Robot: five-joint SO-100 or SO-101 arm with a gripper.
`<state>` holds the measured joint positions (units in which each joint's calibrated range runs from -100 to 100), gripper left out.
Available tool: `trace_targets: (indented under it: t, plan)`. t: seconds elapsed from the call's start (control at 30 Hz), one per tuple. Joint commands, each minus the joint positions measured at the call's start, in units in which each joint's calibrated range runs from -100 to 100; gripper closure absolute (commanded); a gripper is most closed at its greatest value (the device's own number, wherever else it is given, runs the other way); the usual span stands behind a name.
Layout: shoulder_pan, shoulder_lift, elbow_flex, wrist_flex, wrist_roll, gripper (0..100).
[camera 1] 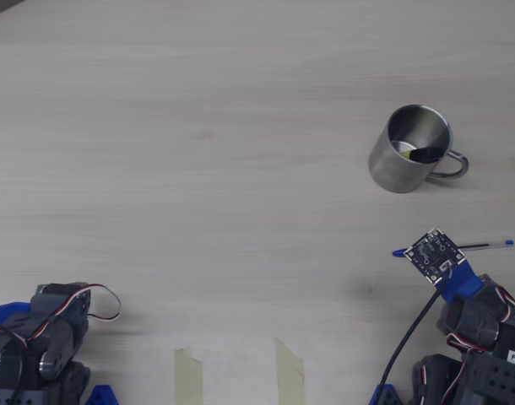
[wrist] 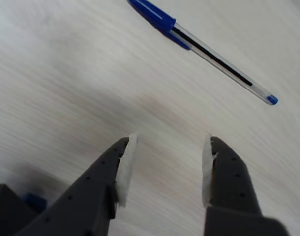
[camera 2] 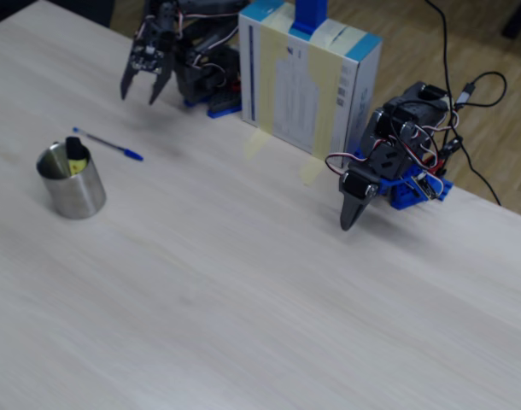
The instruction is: Grab the blue pen and put it in the silver cup.
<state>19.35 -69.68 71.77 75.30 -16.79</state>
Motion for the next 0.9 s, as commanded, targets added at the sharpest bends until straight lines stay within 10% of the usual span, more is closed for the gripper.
trace_targets:
  t: [0.0, 0.87]
  plan:
    - [3.8, 2.2, -3.1, -0.4, 3.3, 78]
    - [3.6, 39.3, -35.0, -1.9, 13.2, 78]
